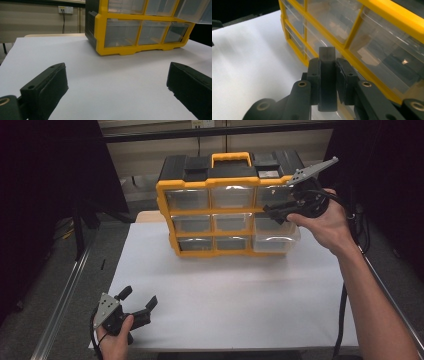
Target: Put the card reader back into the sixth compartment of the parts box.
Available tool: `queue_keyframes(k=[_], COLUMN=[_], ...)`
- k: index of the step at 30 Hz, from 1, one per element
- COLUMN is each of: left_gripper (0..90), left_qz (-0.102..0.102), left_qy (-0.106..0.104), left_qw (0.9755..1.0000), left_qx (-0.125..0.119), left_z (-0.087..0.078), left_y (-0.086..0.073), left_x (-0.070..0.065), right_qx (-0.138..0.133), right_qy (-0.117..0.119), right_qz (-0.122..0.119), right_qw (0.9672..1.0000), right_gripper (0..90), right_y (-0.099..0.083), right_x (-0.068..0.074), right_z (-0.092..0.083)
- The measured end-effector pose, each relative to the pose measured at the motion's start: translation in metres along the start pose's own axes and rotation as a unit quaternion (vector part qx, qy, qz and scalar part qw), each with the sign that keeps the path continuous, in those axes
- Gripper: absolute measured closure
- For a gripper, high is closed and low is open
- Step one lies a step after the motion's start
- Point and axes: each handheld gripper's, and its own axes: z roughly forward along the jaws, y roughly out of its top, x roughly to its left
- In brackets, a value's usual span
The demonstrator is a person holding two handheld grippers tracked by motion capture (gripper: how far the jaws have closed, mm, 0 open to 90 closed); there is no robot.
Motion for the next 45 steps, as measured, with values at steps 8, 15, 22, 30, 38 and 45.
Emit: queue_keyframes(k=[8, 15, 22, 30, 38, 45], left_gripper=[3.1, 3.2, 3.2, 3.2, 3.2, 3.2], left_qz=[-0.001, -0.001, 0.001, 0.000, 0.001, 0.001], left_qy=[0.001, 0.000, 0.000, -0.001, -0.002, -0.002], left_qw=[1.0000, 1.0000, 1.0000, 1.0000, 1.0000, 1.0000], left_qx=[-0.001, -0.001, -0.001, -0.002, 0.000, 0.001], left_z=[-0.001, 0.000, 0.000, 0.000, 0.000, 0.000], left_y=[0.000, 0.000, 0.000, 0.000, 0.000, 0.000], left_x=[0.000, 0.000, 0.000, 0.000, 0.000, 0.000], right_qx=[0.021, 0.042, 0.058, 0.087, 0.096, 0.113], right_qy=[-0.002, -0.003, 0.002, 0.004, 0.010, 0.014], right_qz=[0.002, 0.008, 0.015, 0.011, 0.018, 0.025], right_qw=[0.9998, 0.9991, 0.9982, 0.9961, 0.9951, 0.9932], right_gripper=[74.0, 74.0, 74.0, 74.0, 73.9, 73.9], right_y=[0.001, 0.000, 0.000, -0.004, -0.011, -0.019], right_x=[-0.007, -0.016, -0.020, -0.020, -0.023, -0.026], right_z=[0.002, 0.009, 0.014, 0.026, 0.031, 0.038])
